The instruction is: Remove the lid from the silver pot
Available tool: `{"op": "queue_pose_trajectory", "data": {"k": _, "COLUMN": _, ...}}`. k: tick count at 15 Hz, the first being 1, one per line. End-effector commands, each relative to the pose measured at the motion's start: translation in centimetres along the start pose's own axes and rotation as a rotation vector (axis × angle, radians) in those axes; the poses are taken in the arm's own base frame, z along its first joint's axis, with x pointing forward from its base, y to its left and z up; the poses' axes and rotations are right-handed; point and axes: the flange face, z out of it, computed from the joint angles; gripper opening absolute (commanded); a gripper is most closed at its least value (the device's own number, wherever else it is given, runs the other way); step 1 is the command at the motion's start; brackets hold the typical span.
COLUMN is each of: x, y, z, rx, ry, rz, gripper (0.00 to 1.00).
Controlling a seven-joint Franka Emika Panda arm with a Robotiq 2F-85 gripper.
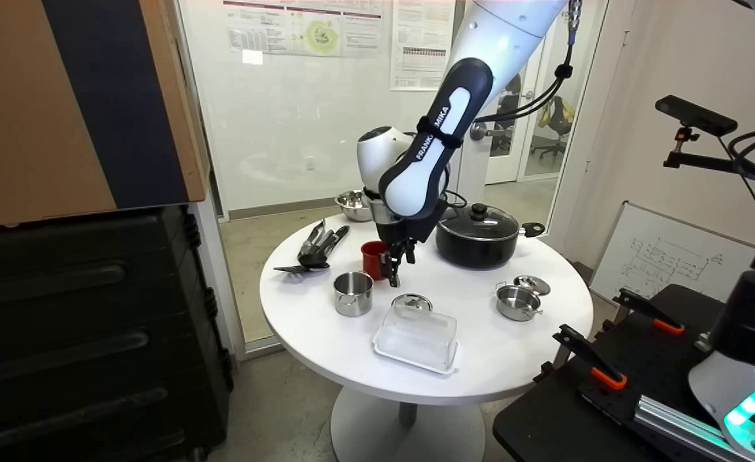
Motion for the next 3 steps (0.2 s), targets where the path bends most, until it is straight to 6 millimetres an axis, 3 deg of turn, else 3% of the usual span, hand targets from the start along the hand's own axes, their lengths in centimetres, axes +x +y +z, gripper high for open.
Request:
{"op": "queue_pose_trajectory", "data": {"k": 1, "x": -0.06, "y": -0.03, "z": -0.59, "rx": 0.001, "ry": 0.005, "rz": 0.000, "gripper": 1.00}}
{"op": "queue_pose_trajectory", "data": {"k": 3, "x": -0.29, "y": -0.08, "z": -1.18, "rx": 0.001, "ry": 0.008, "rz": -0.001, "gripper": 1.00}}
